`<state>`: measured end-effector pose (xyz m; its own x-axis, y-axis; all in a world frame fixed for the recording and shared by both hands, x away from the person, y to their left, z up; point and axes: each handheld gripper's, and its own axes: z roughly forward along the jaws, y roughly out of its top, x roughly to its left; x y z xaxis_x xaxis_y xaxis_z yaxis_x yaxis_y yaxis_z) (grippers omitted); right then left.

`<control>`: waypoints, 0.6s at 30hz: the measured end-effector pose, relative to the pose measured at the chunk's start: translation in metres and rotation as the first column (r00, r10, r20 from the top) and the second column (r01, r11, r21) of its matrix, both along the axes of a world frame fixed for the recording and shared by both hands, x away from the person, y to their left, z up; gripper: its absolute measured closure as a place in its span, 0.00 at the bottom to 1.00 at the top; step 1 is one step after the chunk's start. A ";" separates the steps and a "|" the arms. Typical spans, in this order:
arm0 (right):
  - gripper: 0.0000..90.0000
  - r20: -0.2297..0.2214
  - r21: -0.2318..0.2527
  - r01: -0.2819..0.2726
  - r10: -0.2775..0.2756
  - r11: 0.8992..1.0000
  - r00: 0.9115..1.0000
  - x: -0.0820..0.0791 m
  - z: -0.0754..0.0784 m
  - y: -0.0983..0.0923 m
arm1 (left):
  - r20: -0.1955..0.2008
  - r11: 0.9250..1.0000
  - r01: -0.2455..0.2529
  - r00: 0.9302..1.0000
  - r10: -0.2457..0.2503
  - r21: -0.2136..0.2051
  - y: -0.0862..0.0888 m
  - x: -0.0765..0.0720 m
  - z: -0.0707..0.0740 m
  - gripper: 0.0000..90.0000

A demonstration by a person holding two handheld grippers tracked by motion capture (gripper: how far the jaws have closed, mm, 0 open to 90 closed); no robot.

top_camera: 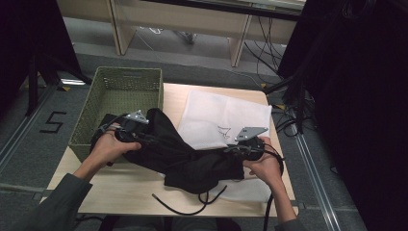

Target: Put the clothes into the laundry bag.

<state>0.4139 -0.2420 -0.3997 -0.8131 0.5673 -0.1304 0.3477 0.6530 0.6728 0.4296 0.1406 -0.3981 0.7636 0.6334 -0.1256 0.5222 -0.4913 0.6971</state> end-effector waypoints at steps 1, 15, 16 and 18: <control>0.96 -0.001 0.000 0.000 0.000 1.000 1.000 0.000 0.000 0.000 | 0.003 1.000 -0.002 1.000 0.002 -0.005 0.001 -0.001 0.001 0.83; 0.96 0.001 -0.002 0.003 -0.003 1.000 1.000 0.000 0.000 -0.001 | 0.175 0.984 0.171 0.972 -0.160 -0.051 -0.046 -0.046 0.047 0.95; 0.96 0.002 -0.001 0.001 -0.001 1.000 1.000 0.001 0.000 -0.001 | 0.192 0.978 0.200 0.964 -0.185 -0.060 -0.056 -0.054 0.050 0.95; 0.96 0.002 -0.001 0.001 -0.001 1.000 1.000 0.001 0.000 0.000 | 0.218 0.963 0.263 0.945 -0.244 -0.062 -0.078 -0.067 0.056 0.95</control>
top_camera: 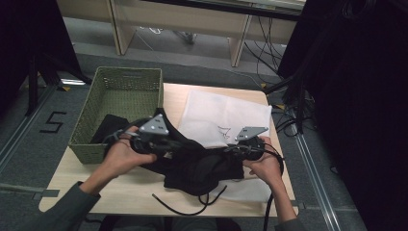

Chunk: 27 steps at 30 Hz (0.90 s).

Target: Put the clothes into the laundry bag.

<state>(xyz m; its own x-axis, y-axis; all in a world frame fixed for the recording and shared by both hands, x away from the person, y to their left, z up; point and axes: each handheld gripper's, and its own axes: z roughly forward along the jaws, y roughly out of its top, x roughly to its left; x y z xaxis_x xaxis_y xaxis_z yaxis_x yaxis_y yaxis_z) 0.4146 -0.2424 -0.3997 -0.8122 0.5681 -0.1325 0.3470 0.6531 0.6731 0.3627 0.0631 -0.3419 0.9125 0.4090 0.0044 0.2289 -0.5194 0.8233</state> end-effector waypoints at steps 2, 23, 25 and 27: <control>0.96 0.001 0.000 -0.003 0.003 1.000 1.000 0.000 0.000 0.000 | -0.004 0.997 0.071 0.997 -0.071 0.005 -0.024 -0.011 -0.001 0.95; 0.96 -0.006 0.001 0.004 -0.004 1.000 1.000 -0.002 -0.001 -0.001 | -0.032 0.982 -0.145 0.988 0.150 0.123 0.023 0.015 -0.020 0.41; 0.96 -0.006 0.000 0.005 -0.005 1.000 1.000 -0.001 -0.001 0.000 | -0.014 0.958 -0.237 0.970 0.242 0.161 0.047 0.029 -0.025 0.41; 0.96 -0.011 -0.001 0.004 -0.004 1.000 1.000 -0.001 -0.001 0.000 | -0.075 0.939 -0.294 0.948 0.311 0.179 0.069 0.045 -0.038 0.39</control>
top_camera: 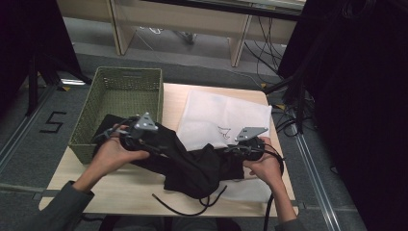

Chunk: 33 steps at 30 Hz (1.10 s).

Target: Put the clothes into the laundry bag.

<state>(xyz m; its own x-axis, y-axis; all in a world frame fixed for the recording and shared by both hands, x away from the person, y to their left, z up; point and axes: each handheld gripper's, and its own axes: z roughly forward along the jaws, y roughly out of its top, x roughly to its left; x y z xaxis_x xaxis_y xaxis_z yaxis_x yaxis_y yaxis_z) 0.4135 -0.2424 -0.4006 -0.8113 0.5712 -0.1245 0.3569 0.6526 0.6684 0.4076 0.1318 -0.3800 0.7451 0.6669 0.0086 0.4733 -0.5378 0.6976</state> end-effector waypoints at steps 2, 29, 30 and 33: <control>0.96 0.005 -0.004 -0.009 0.009 1.000 1.000 0.001 -0.001 0.000 | -0.034 0.999 -0.046 0.998 0.045 -0.012 0.012 0.011 -0.015 0.37; 0.96 0.001 -0.004 -0.011 0.011 1.000 1.000 0.001 -0.002 0.000 | 0.141 0.952 0.238 0.967 -0.214 -0.190 -0.051 -0.038 0.033 0.97; 0.96 0.001 -0.004 -0.011 0.011 1.000 1.000 0.001 -0.002 0.000 | 0.139 0.950 0.256 0.962 -0.233 -0.178 -0.058 -0.041 0.032 0.97; 0.96 0.001 -0.004 -0.009 0.009 1.000 1.000 0.001 -0.002 0.000 | 0.095 0.933 0.311 0.950 -0.298 -0.183 -0.086 -0.047 0.018 0.97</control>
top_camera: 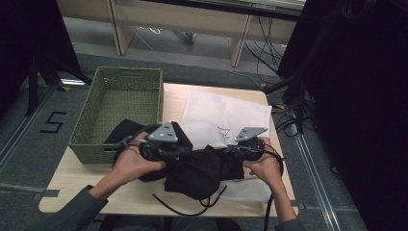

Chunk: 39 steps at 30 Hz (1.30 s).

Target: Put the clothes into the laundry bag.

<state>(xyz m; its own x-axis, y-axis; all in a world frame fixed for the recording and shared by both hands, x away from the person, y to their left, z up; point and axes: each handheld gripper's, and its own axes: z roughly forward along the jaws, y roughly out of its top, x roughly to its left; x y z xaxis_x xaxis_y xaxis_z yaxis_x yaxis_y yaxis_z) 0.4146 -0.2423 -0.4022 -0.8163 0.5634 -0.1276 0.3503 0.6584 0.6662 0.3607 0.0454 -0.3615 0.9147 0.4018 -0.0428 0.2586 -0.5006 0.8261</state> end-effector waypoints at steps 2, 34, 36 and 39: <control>0.96 -0.004 0.001 0.004 -0.004 1.000 1.000 -0.001 0.000 0.000 | -0.010 1.000 0.020 1.000 -0.020 0.009 -0.016 -0.002 -0.009 0.97; 0.96 -0.010 -0.001 0.005 -0.005 1.000 1.000 -0.001 -0.001 0.001 | -0.155 0.940 -0.313 0.930 0.332 0.137 0.106 0.060 -0.046 0.60; 0.96 -0.009 -0.002 0.006 -0.006 1.000 1.000 0.000 -0.001 0.000 | -0.133 0.944 -0.305 0.938 0.320 0.123 0.106 0.058 -0.042 0.70; 0.96 -0.005 -0.003 -0.003 0.003 1.000 1.000 0.000 -0.001 0.000 | -0.085 0.948 -0.299 0.947 0.308 0.104 0.105 0.053 -0.032 0.91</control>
